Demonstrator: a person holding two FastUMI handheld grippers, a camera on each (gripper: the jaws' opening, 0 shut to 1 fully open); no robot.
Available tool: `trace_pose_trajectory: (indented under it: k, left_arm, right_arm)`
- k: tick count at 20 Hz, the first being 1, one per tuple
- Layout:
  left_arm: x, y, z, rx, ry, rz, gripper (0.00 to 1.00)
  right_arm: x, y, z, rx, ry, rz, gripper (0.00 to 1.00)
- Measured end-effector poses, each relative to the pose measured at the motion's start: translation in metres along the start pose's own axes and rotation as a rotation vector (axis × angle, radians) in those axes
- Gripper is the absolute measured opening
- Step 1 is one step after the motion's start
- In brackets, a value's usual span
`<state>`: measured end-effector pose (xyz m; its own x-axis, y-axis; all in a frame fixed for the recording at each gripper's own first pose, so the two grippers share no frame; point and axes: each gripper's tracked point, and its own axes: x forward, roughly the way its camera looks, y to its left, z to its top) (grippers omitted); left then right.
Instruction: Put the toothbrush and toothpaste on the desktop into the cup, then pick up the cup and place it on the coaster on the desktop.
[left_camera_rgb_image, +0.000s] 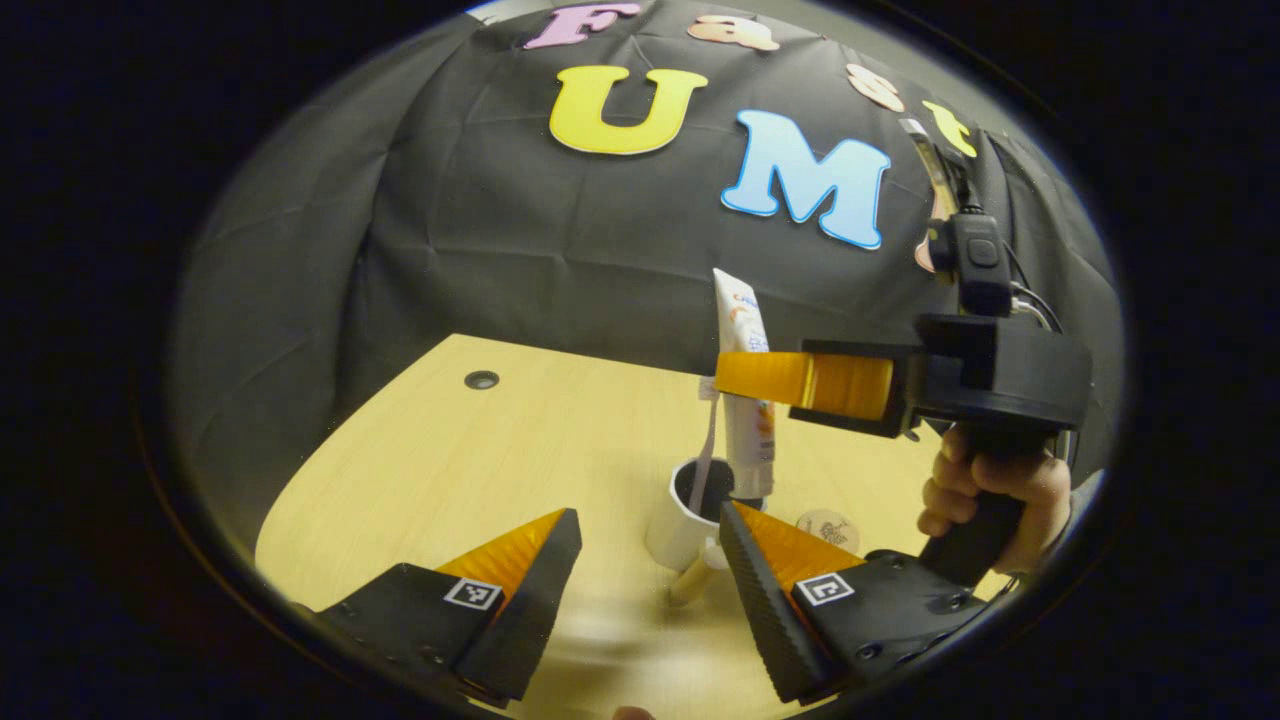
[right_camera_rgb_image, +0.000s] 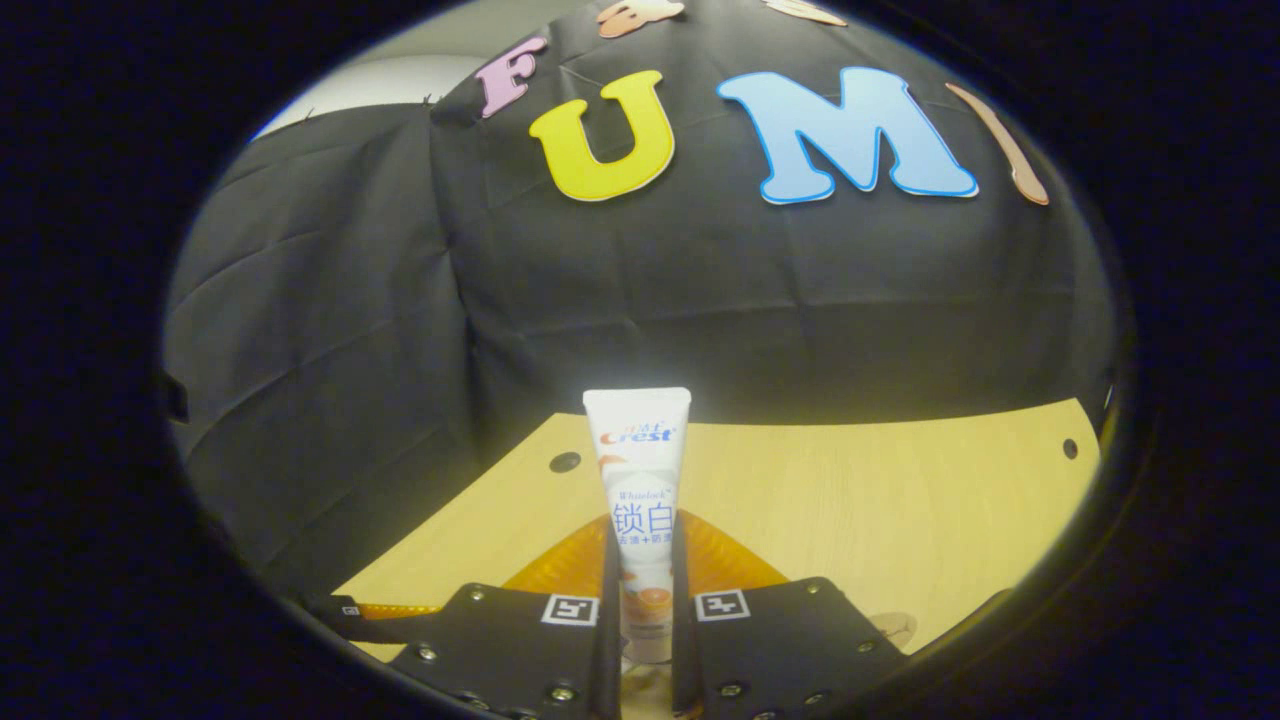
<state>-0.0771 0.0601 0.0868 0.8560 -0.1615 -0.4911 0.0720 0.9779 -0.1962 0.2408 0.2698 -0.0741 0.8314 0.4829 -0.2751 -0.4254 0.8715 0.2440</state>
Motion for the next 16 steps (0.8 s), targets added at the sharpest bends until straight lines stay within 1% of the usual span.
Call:
trace_pose_trajectory:
  k: [4, 9, 10, 11, 13, 14, 16]
  left_arm:
    - [0.001, 0.003, -0.001, -0.008, 0.003, 0.005, 0.92]
    - [0.003, 0.002, -0.002, -0.014, 0.007, 0.01, 0.92]
    - [0.002, 0.002, -0.003, -0.015, 0.006, 0.01, 0.92]
    - [0.003, 0.002, -0.002, -0.015, 0.005, 0.011, 0.92]
    - [0.004, 0.001, -0.002, -0.015, 0.006, 0.011, 0.91]
    - [0.003, 0.0, -0.002, -0.016, 0.005, 0.009, 0.91]
    - [0.003, -0.002, -0.003, -0.014, 0.004, 0.008, 0.91]
  right_arm:
    - [0.012, 0.001, -0.011, -0.045, 0.022, -0.012, 0.2]
    - [0.011, 0.001, -0.024, -0.059, 0.07, -0.009, 0.27]
    - [0.009, -0.001, -0.025, -0.061, 0.076, -0.014, 0.36]
    - [0.008, -0.002, -0.024, -0.06, 0.076, -0.012, 0.28]
    - [0.004, -0.002, -0.022, -0.059, 0.076, -0.015, 0.37]
    - [0.004, -0.002, -0.023, -0.06, 0.077, -0.013, 0.48]
    - [0.0, -0.003, -0.021, -0.06, 0.078, -0.016, 0.59]
